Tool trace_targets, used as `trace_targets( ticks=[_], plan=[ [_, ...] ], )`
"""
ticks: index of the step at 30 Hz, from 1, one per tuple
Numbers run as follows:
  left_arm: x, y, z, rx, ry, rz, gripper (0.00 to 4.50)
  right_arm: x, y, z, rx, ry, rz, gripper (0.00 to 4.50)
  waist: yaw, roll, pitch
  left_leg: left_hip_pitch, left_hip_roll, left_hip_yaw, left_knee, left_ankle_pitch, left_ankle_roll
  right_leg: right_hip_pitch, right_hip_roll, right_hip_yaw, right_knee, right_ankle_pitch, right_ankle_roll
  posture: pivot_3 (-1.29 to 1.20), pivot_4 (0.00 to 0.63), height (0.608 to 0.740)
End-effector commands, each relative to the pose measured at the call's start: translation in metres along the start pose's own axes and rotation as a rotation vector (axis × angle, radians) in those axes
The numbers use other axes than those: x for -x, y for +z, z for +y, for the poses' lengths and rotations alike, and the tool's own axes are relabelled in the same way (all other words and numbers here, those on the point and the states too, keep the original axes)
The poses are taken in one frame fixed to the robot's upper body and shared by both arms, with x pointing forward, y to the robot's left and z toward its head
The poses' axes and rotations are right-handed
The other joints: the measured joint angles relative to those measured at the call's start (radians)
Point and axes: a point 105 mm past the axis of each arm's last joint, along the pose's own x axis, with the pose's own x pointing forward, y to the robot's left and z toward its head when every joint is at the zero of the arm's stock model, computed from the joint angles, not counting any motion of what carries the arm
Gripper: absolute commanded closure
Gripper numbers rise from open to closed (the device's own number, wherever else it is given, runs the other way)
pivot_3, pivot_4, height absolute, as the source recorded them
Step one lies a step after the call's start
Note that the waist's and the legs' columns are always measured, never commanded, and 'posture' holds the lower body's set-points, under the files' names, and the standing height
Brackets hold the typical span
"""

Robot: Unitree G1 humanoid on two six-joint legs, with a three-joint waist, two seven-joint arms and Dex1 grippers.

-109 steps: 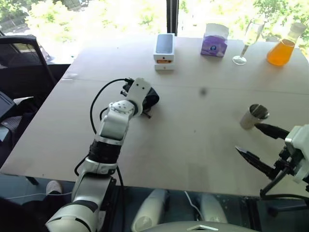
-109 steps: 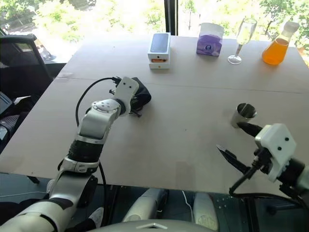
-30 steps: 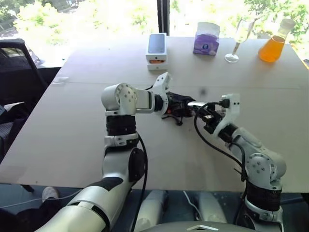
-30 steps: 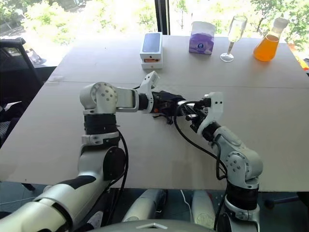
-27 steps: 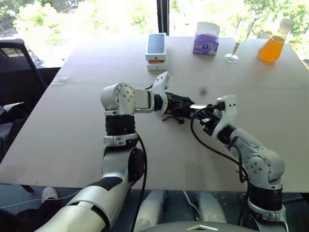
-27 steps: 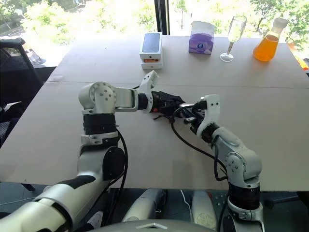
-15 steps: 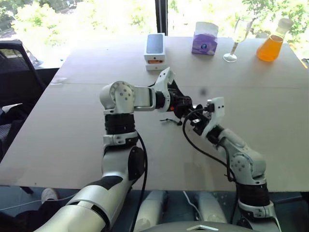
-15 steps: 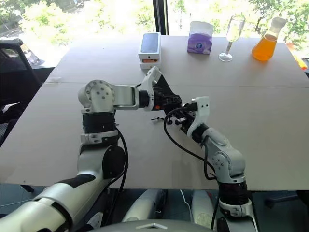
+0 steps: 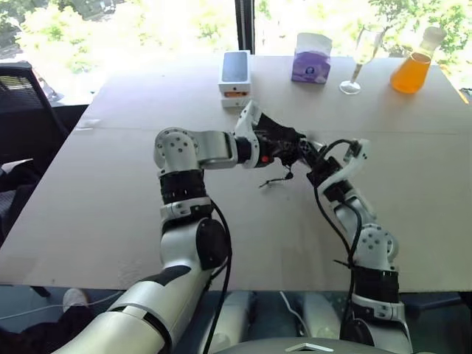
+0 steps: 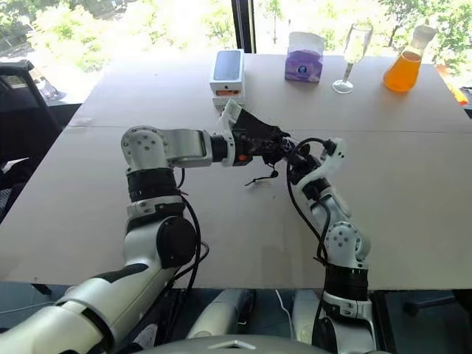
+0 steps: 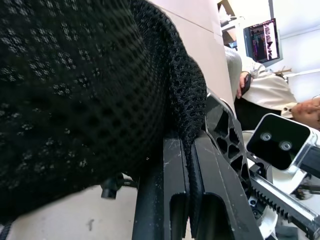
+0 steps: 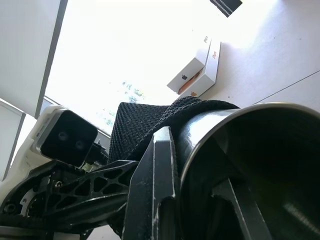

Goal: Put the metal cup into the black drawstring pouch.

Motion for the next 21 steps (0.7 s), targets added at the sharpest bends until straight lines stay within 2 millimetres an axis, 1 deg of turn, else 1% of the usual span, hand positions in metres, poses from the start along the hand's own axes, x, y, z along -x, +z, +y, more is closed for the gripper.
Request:
trace_targets(
  ticks=[1,4,8,10,13,16,19,21],
  plan=[
    [0.003,0.003,-0.014,-0.006,-0.07,-0.032,4.5,-0.003,-0.012,0.022,0.113,0.09,0.047,4.46,0.0,0.0,0.0,0.0,0.0,0.0,0.0,0.0,0.0,0.0,0.0,0.0,0.0,0.0,0.0,0.0,0.15,0.74],
    [0.006,0.004,-0.018,-0.035,-0.076,-0.039,4.5,-0.004,-0.027,0.025,0.268,0.127,0.14,4.46,0.0,0.0,0.0,0.0,0.0,0.001,0.0,0.0,0.0,-0.001,0.0,0.001,0.0,0.0,0.0,0.0,0.15,0.74],
    [0.009,0.005,-0.03,-0.083,-0.128,-0.039,4.5,-0.004,-0.036,0.02,0.384,0.14,0.191,4.46,0.001,0.0,0.0,0.0,0.0,0.001,0.0,0.0,0.0,-0.001,0.001,0.001,0.0,0.0,0.0,0.0,0.15,0.74],
    [0.012,0.006,-0.037,-0.095,-0.17,-0.04,4.5,-0.002,-0.039,0.024,0.435,0.206,0.178,4.46,0.002,0.0,0.0,0.0,0.0,0.001,0.0,0.0,0.0,-0.001,0.001,0.001,0.0,0.0,0.0,0.0,0.15,0.74],
    [0.015,0.008,-0.039,-0.098,-0.187,-0.04,4.5,-0.001,-0.045,0.027,0.516,0.255,0.192,4.46,0.001,0.0,0.0,0.0,0.0,0.002,0.0,0.0,0.0,-0.001,0.001,0.001,0.0,0.0,0.0,0.0,0.15,0.74],
    [0.016,0.008,-0.041,-0.098,-0.202,-0.04,4.5,0.001,-0.049,0.034,0.588,0.34,0.18,4.46,0.001,0.0,0.0,0.0,0.0,0.002,0.0,0.0,0.0,-0.001,0.001,0.001,0.0,0.0,0.0,0.0,0.15,0.74],
    [0.019,0.011,-0.046,-0.108,-0.227,-0.04,4.5,0.005,-0.061,0.035,0.714,0.416,0.236,4.46,0.001,0.0,0.0,0.0,0.0,0.002,0.0,0.0,0.0,-0.001,0.001,0.001,0.0,0.0,0.0,0.0,0.15,0.74],
    [0.021,0.013,-0.047,-0.112,-0.232,-0.035,4.5,0.007,-0.064,0.034,0.757,0.452,0.254,4.46,0.001,0.0,0.0,0.0,0.0,0.001,0.0,0.0,0.0,-0.001,0.001,0.001,0.0,0.0,0.0,0.0,0.15,0.74]
  ],
)
